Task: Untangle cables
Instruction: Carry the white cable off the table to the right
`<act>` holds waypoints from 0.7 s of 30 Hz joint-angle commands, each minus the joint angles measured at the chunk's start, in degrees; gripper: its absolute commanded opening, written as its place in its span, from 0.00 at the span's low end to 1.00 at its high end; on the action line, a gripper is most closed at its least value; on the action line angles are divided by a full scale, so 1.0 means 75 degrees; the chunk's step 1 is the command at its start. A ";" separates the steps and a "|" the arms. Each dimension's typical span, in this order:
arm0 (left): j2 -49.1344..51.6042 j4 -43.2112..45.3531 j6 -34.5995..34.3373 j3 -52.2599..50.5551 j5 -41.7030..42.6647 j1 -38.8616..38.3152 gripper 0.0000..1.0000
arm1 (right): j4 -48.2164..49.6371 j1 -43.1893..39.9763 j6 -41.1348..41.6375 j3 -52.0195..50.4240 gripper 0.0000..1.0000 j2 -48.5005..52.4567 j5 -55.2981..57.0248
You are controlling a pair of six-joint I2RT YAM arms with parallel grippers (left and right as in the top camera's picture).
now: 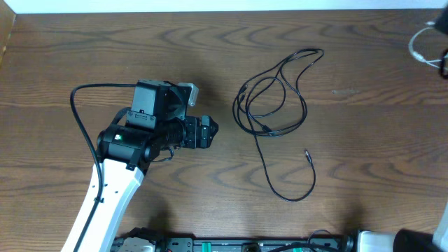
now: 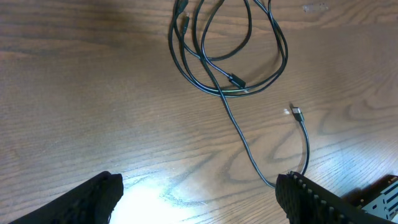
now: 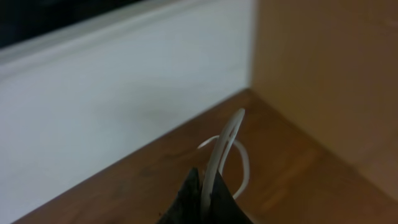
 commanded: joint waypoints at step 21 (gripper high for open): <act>0.0038 -0.0166 -0.0020 -0.0020 -0.0070 -0.0012 0.84 | 0.1839 -0.4613 -0.0705 0.0020 0.01 0.2550 -0.0755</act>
